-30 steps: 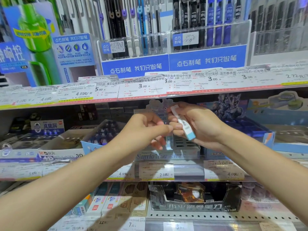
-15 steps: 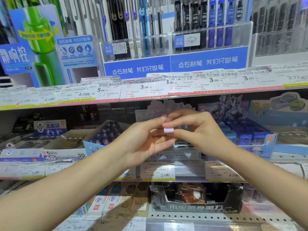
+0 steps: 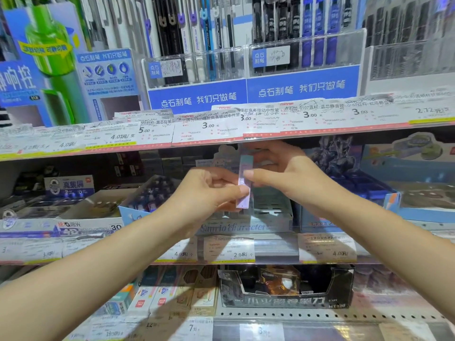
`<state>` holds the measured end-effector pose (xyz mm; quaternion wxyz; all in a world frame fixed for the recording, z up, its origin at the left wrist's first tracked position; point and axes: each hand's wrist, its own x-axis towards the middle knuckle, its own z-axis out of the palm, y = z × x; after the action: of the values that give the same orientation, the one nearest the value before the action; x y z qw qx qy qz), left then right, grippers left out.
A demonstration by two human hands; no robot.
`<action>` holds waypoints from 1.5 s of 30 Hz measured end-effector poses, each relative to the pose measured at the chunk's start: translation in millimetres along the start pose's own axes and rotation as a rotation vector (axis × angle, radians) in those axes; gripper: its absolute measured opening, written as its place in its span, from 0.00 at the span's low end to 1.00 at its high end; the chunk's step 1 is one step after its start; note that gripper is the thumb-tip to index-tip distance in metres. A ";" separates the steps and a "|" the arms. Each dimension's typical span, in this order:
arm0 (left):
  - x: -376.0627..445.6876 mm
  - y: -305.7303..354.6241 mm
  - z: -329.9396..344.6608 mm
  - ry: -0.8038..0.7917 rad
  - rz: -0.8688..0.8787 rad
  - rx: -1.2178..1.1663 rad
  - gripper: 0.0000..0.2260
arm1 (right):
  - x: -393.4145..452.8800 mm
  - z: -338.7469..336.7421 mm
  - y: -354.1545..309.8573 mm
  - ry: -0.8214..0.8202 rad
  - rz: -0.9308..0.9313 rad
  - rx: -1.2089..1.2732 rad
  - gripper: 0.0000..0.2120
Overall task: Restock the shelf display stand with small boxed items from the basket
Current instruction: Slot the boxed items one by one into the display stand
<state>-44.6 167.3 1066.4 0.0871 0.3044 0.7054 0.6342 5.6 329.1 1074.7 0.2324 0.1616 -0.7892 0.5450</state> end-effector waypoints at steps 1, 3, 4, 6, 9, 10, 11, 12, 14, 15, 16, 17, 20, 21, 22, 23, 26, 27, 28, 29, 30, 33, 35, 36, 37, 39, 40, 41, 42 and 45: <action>0.3 0.6 0.8 -0.012 0.031 0.013 0.07 | 0.9 0.9 -1.8 -0.024 -0.001 -0.015 0.15; 1.4 1.4 2.1 -0.015 0.079 0.078 0.04 | 2.7 1.4 -4.6 -0.038 -0.016 -0.053 0.15; 2.3 1.4 1.9 0.010 0.117 0.166 0.03 | 3.9 0.1 -5.2 -0.021 -0.016 -0.068 0.15; 6.2 0.3 -1.9 0.103 0.238 0.462 0.05 | 5.7 -4.1 -2.6 0.030 -0.009 -0.109 0.15; 9.2 -3.0 -11.0 0.072 0.380 0.921 0.17 | 6.4 -9.5 4.7 0.069 -0.037 -0.280 0.17; 10.2 -6.0 -14.6 -0.007 0.397 1.014 0.22 | 6.1 -10.6 8.0 0.069 -0.043 -0.333 0.19; 11.3 -9.1 -17.4 -0.089 0.396 1.074 0.27 | 5.6 -11.7 11.0 0.065 -0.041 -0.373 0.21; 11.6 -11.2 -19.2 -0.156 0.370 1.104 0.30 | 4.9 -12.4 14.1 0.054 -0.033 -0.408 0.20; 10.8 -14.3 -20.6 -0.247 0.291 1.103 0.33 | 3.8 -13.1 19.7 0.015 -0.012 -0.458 0.20; 10.6 -15.4 -20.3 -0.271 0.269 1.095 0.34 | 3.2 -13.1 21.5 -0.006 -0.003 -0.467 0.20; 10.3 -16.5 -20.2 -0.284 0.254 1.093 0.34 | 3.0 -13.1 23.2 -0.020 0.005 -0.464 0.19; 10.2 -17.3 -20.1 -0.290 0.248 1.092 0.35 | 3.1 -13.2 24.6 -0.027 0.010 -0.453 0.19; 10.8 -20.6 -21.9 -0.286 0.247 1.084 0.35 | 4.1 -13.6 25.8 -0.034 0.022 -0.453 0.19; 10.9 -21.1 -21.9 -0.287 0.247 1.084 0.35 | 4.3 -13.6 25.4 -0.040 0.025 -0.454 0.19; 10.9 -21.5 -21.8 -0.289 0.253 1.084 0.34 | 4.5 -14.1 24.7 -0.044 0.030 -0.455 0.19; 11.1 -21.7 -21.6 -0.291 0.261 1.081 0.35 | 4.7 -14.7 23.9 -0.049 0.036 -0.456 0.19; 11.6 -20.1 -22.1 -0.297 0.251 1.073 0.35 | 4.8 -17.8 21.2 -0.069 0.065 -0.460 0.18; 12.1 -19.9 -22.7 -0.301 0.249 1.073 0.35 | 5.1 -19.1 21.2 -0.076 0.079 -0.466 0.17; 11.9 -19.2 -22.9 -0.306 0.252 1.072 0.35 | 5.1 -20.1 21.3 -0.086 0.098 -0.478 0.17; 12.2 -19.2 -23.1 -0.309 0.255 1.070 0.35 | 4.9 -20.4 21.4 -0.102 0.116 -0.492 0.17; 12.0 -18.6 -23.0 -0.311 0.256 1.065 0.34 | 4.3 -20.0 21.6 -0.117 0.128 -0.503 0.18; 13.2 -18.8 -23.4 -0.324 0.233 1.038 0.32 | 3.5 -17.0 22.4 -0.126 0.124 -0.507 0.17; 15.2 -20.9 -25.1 -0.333 0.212 1.030 0.33 | 3.9 -16.2 21.7 -0.119 0.109 -0.510 0.12; 16.6 -22.3 -26.1 -0.336 0.209 1.033 0.34 | 4.3 -16.6 21.5 -0.114 0.102 -0.523 0.09; 18.2 -23.8 -27.0 -0.340 0.208 1.039 0.34 | 5.0 -16.8 21.7 -0.106 0.096 -0.543 0.08; 20.0 -24.8 -27.5 -0.342 0.209 1.046 0.34 | 5.8 -17.4 21.7 -0.089 0.092 -0.566 0.09; 20.4 -24.8 -27.6 -0.342 0.210 1.046 0.34 | 5.8 -17.7 21.2 -0.080 0.096 -0.564 0.09; 21.2 -25.0 -28.0 -0.342 0.208 1.049 0.34 | 5.9 -17.7 20.3 -0.073 0.101 -0.559 0.09; 21.5 -24.6 -28.3 -0.342 0.203 1.053 0.34 | 6.1 -17.9 19.7 -0.065 0.104 -0.553 0.10; 21.4 -23.1 -28.5 -0.349 0.191 1.059 0.32 | 6.7 -19.7 16.5 -0.045 0.161 -0.548 0.11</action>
<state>-83.6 154.6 1055.3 -0.0200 0.4695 0.8717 0.1392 -4.7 353.4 1071.3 0.2061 0.0417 -0.9222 0.3245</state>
